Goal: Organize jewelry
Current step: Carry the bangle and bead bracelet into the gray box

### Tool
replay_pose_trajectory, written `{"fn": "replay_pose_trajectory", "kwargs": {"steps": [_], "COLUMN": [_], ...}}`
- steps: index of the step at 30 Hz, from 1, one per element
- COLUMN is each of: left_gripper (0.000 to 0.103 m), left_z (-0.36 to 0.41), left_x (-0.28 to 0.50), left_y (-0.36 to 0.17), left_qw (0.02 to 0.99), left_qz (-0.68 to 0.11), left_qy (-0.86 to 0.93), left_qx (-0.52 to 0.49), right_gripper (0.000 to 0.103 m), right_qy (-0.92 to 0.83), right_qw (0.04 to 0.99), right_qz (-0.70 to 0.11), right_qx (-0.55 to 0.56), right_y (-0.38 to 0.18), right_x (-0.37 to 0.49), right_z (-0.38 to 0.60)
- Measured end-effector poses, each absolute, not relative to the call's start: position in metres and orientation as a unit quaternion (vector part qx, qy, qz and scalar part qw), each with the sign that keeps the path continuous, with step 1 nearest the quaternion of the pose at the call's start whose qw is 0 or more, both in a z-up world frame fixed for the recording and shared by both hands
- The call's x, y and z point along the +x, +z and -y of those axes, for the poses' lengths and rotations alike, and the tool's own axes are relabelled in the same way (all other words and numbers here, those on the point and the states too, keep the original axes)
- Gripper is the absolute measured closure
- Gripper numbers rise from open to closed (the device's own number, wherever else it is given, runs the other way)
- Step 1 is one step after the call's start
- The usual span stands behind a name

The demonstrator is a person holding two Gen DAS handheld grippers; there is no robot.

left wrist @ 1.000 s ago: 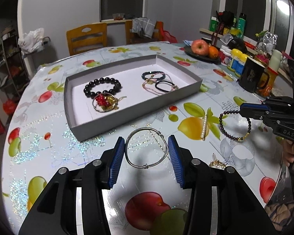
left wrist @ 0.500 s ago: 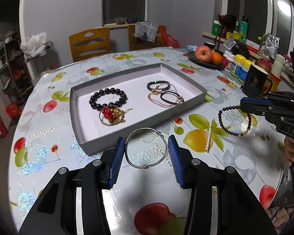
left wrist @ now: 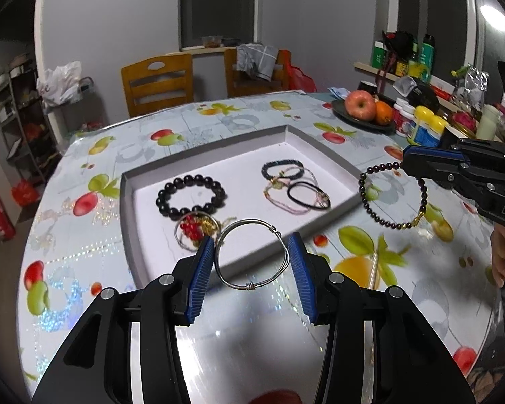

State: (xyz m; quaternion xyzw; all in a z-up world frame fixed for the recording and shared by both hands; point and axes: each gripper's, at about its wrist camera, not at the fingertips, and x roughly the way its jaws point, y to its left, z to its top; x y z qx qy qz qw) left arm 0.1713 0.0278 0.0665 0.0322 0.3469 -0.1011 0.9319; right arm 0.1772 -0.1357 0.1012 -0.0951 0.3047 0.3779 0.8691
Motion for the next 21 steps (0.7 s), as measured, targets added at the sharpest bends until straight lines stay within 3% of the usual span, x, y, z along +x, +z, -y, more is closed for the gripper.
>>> {"fn": "replay_pose_trajectory", "kwargs": {"steps": [21], "left_gripper": [0.056], "left_z": [-0.017], "left_x": [0.245], "left_y": [0.039], "left_qw": [0.918], "left_qz": [-0.385], "left_qy": [-0.097], "left_qx": [0.006], "right_gripper": [0.097], "right_qy": [0.351], "right_qw": [0.870], "right_qz": [-0.345], "right_qx": [-0.032], "right_y": [0.068], "right_x": [0.258], "right_z": [0.115]}}
